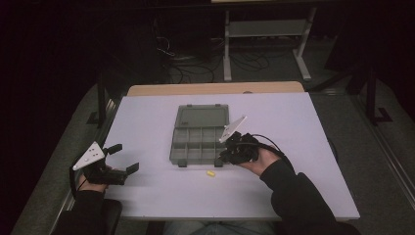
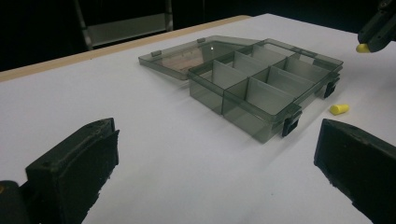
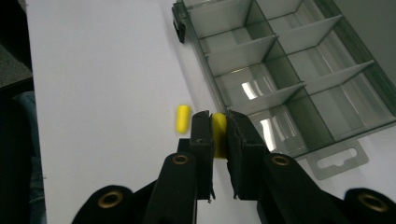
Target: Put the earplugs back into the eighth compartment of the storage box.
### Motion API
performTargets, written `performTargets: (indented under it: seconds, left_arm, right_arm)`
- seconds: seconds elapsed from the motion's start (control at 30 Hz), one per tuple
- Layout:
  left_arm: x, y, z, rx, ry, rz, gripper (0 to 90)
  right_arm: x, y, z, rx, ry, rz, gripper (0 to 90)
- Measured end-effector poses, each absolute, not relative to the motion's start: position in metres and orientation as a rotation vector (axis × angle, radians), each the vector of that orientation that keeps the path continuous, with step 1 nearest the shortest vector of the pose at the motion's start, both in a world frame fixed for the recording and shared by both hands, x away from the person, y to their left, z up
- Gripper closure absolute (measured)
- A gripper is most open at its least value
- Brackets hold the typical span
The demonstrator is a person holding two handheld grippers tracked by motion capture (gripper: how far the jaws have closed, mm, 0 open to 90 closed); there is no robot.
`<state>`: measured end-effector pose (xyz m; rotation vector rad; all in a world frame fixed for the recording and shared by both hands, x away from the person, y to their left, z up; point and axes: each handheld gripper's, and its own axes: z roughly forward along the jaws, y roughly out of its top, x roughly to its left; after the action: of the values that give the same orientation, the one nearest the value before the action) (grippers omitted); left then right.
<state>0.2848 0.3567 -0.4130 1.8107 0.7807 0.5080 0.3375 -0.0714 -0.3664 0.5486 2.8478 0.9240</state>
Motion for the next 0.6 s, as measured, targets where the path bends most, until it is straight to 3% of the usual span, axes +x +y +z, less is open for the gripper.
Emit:
performTargets:
  seconds: [0.6]
  left_arm:
    - [0.285,0.357,-0.413,1.812,0.780,0.508,0.0]
  right_arm:
    - [0.360,-0.070,-0.370,0.610,2.842,0.890,79.3]
